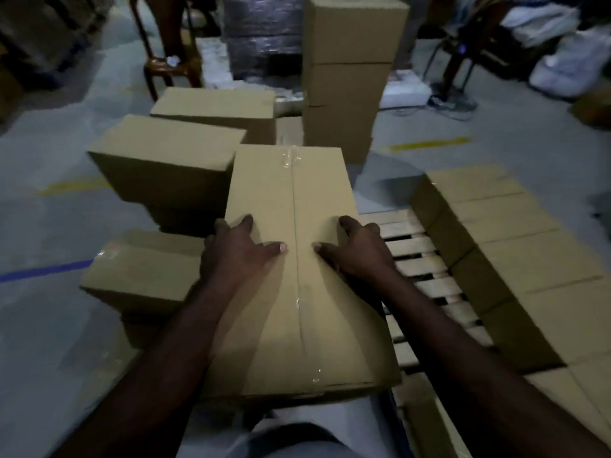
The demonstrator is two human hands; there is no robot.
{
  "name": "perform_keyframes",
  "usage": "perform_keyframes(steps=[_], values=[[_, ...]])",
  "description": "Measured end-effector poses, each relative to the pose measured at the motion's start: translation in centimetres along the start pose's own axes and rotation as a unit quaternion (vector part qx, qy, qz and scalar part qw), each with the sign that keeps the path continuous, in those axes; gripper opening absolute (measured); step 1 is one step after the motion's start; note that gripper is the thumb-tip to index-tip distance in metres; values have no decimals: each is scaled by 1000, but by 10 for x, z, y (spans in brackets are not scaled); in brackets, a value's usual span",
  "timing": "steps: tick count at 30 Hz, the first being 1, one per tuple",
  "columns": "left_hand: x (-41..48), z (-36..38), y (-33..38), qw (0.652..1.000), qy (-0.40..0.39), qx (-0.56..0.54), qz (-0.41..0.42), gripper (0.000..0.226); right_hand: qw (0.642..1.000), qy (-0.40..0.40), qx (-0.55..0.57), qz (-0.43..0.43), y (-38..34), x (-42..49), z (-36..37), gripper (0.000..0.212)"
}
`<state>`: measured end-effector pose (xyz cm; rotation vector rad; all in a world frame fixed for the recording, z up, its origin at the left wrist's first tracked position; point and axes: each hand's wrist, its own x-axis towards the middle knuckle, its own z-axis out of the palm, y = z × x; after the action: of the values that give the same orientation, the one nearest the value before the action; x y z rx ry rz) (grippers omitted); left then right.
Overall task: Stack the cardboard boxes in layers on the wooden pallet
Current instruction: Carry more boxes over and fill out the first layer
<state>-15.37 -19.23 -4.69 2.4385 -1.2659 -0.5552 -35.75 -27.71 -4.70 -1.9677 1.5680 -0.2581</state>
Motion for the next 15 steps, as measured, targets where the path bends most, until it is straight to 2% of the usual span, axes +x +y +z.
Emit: perform_keyframes(steps=[7,15], values=[[-10,42,104,990,-36,21,134,98,991,97,20,92,86,-44,-68,86],[11,90,201,963,-94,60,247,99,966,165,45,194,158,-49,-107,85]])
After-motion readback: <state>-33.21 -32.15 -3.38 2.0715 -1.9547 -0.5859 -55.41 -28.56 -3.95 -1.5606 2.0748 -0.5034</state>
